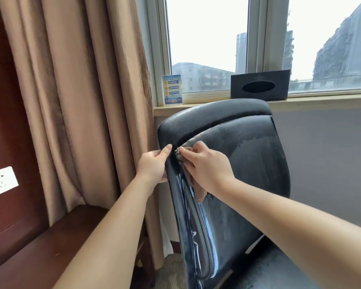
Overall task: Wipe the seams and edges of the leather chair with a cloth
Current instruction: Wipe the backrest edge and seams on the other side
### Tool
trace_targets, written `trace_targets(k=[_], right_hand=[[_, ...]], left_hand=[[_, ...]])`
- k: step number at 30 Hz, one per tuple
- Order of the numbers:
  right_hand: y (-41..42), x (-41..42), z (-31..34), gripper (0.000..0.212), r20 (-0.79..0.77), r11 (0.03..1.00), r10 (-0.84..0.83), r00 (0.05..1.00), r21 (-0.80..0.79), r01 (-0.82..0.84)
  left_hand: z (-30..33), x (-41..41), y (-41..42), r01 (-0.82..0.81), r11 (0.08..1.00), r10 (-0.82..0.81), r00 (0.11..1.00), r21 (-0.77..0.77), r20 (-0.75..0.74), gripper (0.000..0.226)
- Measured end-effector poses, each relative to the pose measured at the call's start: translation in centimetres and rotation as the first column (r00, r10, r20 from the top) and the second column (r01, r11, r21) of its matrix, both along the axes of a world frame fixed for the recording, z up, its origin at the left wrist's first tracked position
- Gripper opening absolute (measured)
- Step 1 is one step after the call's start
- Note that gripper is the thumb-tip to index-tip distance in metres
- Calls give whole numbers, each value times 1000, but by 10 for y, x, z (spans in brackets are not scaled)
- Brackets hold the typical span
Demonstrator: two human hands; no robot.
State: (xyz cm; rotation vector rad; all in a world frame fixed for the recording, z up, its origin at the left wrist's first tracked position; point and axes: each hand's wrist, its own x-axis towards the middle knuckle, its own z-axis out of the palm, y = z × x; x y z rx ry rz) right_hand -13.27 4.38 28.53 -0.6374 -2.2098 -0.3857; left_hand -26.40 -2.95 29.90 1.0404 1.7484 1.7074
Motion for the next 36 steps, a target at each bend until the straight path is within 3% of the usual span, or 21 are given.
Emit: trace_targets(k=[6, 8, 13, 17, 21, 27, 31, 36], right_hand=[[7, 12, 3, 37, 117, 993, -45, 992, 118, 31], [4, 15, 3, 33, 107, 992, -32, 994, 124, 18], [6, 22, -20, 23, 262, 974, -1, 965, 218, -58], [13, 22, -5, 15, 85, 983, 2, 996, 185, -18], [14, 23, -27, 28, 177, 970, 34, 984, 230, -75], [17, 26, -27, 26, 136, 968, 16, 991, 245, -50], [14, 30, -46, 31, 226, 952, 37, 974, 288, -103], [23, 26, -12, 17, 31, 969, 21, 999, 245, -28]], left_hand=[[-3, 3, 1, -31, 999, 31, 998, -10, -62, 23], [-6, 4, 2, -57, 998, 55, 992, -22, -115, 27], [-14, 1, 5, -75, 996, 63, 970, -42, -234, 31], [-21, -3, 17, -97, 995, 86, 962, -31, -259, 36], [-32, -5, 20, -72, 997, 61, 971, -40, -230, 44], [-42, 14, 22, -118, 991, 105, 977, -56, -186, 53], [-45, 11, 23, -113, 991, 101, 983, -70, -155, 54], [-47, 8, 25, -119, 990, 106, 980, -71, -168, 55]])
